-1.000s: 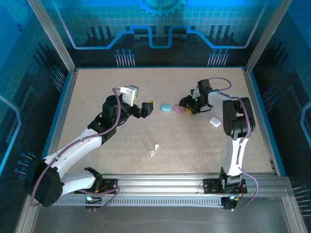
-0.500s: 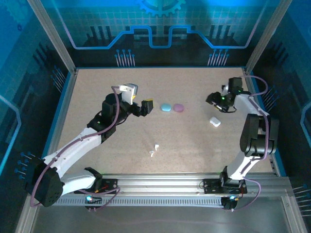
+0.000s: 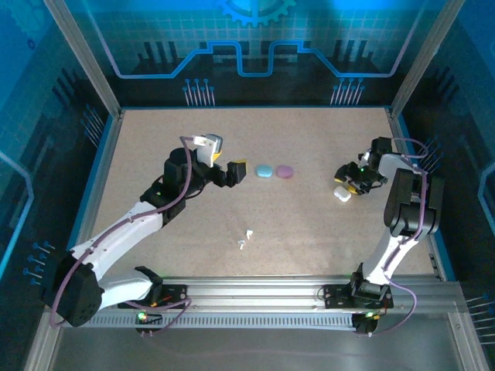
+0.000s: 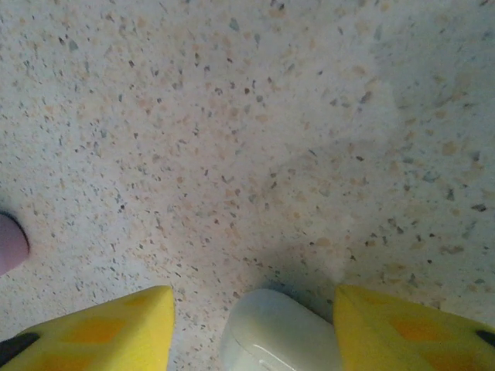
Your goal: Insert wireless bluetooth earbuds into charging case
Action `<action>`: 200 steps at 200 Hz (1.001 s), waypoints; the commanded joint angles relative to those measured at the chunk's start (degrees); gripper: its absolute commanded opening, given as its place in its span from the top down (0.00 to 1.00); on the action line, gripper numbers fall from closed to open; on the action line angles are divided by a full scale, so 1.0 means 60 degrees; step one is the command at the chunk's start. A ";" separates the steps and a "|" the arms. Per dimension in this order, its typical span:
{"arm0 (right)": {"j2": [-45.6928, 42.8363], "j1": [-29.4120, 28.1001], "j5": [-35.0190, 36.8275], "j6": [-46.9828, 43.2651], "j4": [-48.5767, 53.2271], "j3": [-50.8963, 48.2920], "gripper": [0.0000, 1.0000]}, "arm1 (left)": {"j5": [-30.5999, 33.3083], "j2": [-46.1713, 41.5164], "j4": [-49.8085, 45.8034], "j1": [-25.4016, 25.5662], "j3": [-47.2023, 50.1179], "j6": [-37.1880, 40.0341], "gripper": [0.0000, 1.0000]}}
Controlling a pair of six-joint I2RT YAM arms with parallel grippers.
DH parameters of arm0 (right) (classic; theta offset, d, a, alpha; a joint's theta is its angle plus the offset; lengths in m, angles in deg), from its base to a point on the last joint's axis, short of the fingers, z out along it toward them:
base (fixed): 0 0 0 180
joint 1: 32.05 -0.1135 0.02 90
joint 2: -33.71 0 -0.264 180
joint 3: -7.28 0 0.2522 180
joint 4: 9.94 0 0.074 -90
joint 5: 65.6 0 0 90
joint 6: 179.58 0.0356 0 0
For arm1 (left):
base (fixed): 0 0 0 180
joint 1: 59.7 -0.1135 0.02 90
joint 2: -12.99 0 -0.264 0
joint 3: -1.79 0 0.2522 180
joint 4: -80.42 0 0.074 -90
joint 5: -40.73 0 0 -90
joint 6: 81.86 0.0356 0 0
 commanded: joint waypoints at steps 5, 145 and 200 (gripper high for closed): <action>-0.0053 -0.0170 -0.0227 -0.0223 0.0441 0.0089 0.43 | -0.0237 0.0069 0.0011 -0.0060 -0.0353 -0.0097 0.01; -0.1288 -0.1967 0.1552 0.0304 0.1569 -0.0862 0.40 | -0.0221 0.0128 -0.0047 -0.0068 -0.0347 -0.0014 0.01; -0.1388 -0.2689 0.2342 0.0294 0.1514 -0.1102 0.37 | -0.0201 0.0128 -0.0056 -0.0062 -0.0347 -0.0015 0.01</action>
